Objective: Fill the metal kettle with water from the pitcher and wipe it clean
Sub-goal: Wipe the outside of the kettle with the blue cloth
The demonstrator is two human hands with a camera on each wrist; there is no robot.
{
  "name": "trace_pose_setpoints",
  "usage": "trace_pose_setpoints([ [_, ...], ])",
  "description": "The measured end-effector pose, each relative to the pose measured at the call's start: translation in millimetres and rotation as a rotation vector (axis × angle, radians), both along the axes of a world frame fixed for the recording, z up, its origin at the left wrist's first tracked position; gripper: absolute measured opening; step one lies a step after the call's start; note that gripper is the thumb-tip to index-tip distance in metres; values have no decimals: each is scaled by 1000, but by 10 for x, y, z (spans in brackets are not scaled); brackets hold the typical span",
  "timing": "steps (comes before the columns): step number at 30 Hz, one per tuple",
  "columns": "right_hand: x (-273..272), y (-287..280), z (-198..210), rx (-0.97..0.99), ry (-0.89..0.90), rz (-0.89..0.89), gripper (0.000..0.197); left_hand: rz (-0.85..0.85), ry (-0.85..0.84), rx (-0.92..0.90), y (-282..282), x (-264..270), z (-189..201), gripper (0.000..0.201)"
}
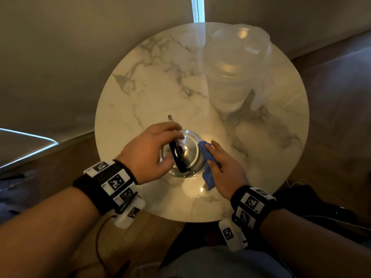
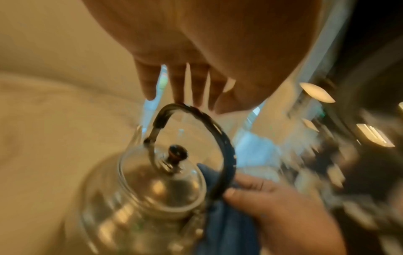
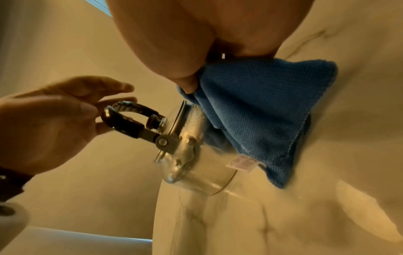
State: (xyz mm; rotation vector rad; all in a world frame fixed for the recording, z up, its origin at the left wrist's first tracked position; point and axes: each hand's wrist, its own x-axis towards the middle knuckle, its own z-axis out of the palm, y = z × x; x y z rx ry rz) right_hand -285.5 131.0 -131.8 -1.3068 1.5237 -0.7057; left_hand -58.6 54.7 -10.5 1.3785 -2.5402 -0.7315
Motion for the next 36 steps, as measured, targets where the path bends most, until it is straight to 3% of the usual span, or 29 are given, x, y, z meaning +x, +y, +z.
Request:
trace_pose_setpoints([
  [3,59,22,-53,2,-9,23,51,548,153,262,191,-70,-135,69],
  [6,65,-89,-54,30,-22,-7,49,794,236,549,234,-126,-320,77],
  [9,111,-484,28,72,28,-33,44,820,358,621,237,-86,-427,80],
  [11,176,-803,139,124,-37,-10,36,859,442,675,226,-44,-434,85],
  [14,252,-1084,300,150,-57,161,23,872,480,726,212,-2,-382,83],
  [16,218,-1074,373,148,-8,226,29,863,475,745,211,23,-368,87],
  [22,-25,-863,244,139,20,203,53,836,459,774,196,19,-352,87],
  [26,229,-1246,288,156,-6,287,33,814,433,770,176,-14,-331,74],
  [29,237,-1260,234,233,-117,191,15,806,427,775,172,-27,-319,63],
  [33,36,-985,34,215,-165,65,40,783,431,776,188,-31,-292,59],
  [36,106,-1150,73,241,-148,112,38,781,438,780,171,-46,-252,58],
])
